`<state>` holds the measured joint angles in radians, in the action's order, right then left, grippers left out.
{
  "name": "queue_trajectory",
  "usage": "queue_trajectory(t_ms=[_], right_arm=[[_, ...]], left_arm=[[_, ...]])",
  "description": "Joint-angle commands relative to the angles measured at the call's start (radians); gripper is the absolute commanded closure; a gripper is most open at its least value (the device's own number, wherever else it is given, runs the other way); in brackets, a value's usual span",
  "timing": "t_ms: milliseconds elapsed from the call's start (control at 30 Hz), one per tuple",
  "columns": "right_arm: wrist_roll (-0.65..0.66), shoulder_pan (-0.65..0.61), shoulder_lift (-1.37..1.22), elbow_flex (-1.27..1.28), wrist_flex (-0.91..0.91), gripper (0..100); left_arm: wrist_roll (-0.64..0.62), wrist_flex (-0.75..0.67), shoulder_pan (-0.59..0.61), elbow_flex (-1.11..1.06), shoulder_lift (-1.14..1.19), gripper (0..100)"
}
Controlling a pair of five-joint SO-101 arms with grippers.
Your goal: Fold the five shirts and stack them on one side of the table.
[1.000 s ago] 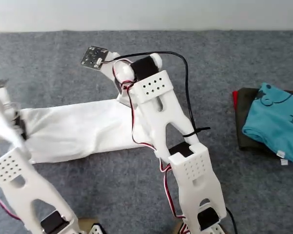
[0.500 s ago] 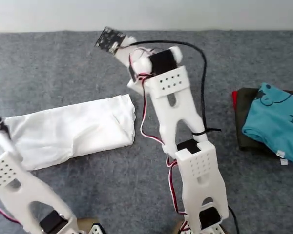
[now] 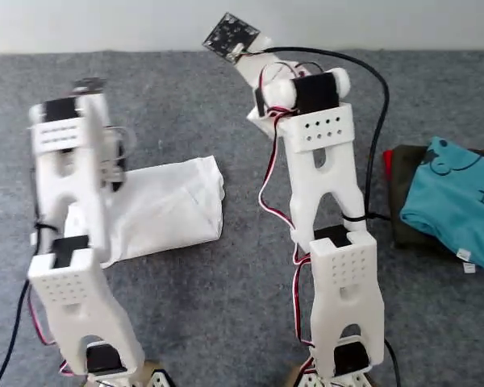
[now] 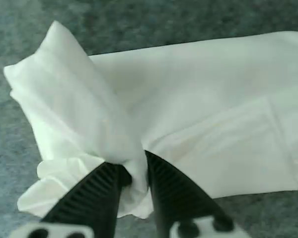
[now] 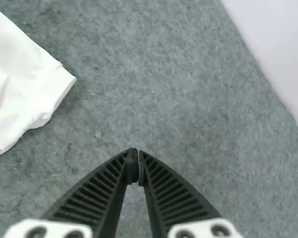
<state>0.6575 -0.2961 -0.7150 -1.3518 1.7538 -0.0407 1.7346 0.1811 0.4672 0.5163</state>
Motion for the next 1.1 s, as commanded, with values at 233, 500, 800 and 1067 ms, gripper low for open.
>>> queue_trajectory(t_ms=[233, 500, 800, 1067], right_arm=[[-0.012, 0.071, 0.061, -0.029, 0.038, 99.0], [-0.012, 0.071, 0.061, -0.029, 0.038, 99.0], [-0.012, 0.068, 0.061, -0.029, 0.038, 99.0], [-0.011, 0.065, 0.061, -0.029, 0.036, 99.0]], left_arm=[[-0.118, -0.005, -0.23, 0.008, -0.06, 99], [-0.222, -0.138, -0.374, 0.007, -0.06, 99], [-0.256, -0.238, -0.422, 0.001, -0.058, 98], [-0.261, -0.192, -0.417, 0.007, -0.069, 76]])
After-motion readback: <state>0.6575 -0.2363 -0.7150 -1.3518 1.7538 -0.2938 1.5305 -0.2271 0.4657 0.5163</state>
